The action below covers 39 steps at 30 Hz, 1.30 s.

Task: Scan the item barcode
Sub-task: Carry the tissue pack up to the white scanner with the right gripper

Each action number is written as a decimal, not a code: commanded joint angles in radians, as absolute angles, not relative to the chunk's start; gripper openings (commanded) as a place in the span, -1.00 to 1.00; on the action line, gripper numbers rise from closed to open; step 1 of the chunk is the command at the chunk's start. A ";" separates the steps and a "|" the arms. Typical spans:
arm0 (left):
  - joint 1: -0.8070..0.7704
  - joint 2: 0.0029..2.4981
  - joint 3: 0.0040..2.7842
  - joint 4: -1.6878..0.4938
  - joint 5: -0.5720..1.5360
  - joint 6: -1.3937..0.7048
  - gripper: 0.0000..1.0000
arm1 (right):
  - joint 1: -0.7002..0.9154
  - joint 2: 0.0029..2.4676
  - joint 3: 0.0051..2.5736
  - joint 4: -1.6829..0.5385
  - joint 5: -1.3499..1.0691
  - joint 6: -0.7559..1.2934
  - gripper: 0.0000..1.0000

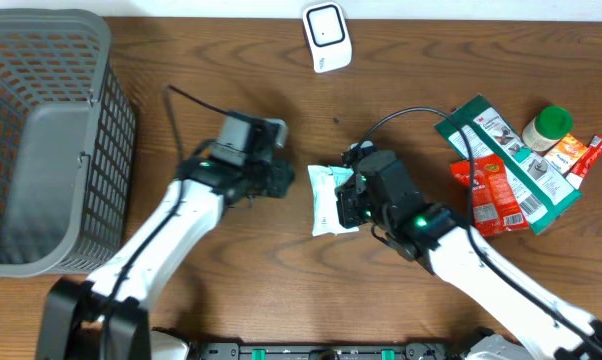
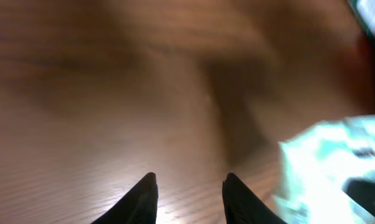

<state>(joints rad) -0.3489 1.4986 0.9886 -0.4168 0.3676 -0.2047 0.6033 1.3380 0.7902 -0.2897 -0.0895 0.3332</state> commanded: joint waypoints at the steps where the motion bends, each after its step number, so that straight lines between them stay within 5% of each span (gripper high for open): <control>1: -0.249 1.425 1.002 -0.416 0.362 -0.196 -0.21 | 0.588 1.279 0.847 -0.348 -0.055 0.197 -0.98; 7: -0.060 1.363 1.002 -0.420 0.363 -0.196 -0.01 | 0.569 1.310 1.193 -0.664 0.025 0.099 -0.98; 12: 0.019 1.365 1.000 -0.423 0.362 -0.196 0.60 | 0.570 1.386 1.433 -0.804 0.088 0.038 -0.98; 21: 0.028 1.365 1.000 -0.425 0.362 -0.195 0.63 | 0.572 1.671 1.888 -0.892 0.350 -0.156 -0.98; 39: 0.028 1.365 1.000 -0.425 0.362 -0.195 0.64 | 0.632 2.178 1.948 0.120 0.898 -0.908 -0.98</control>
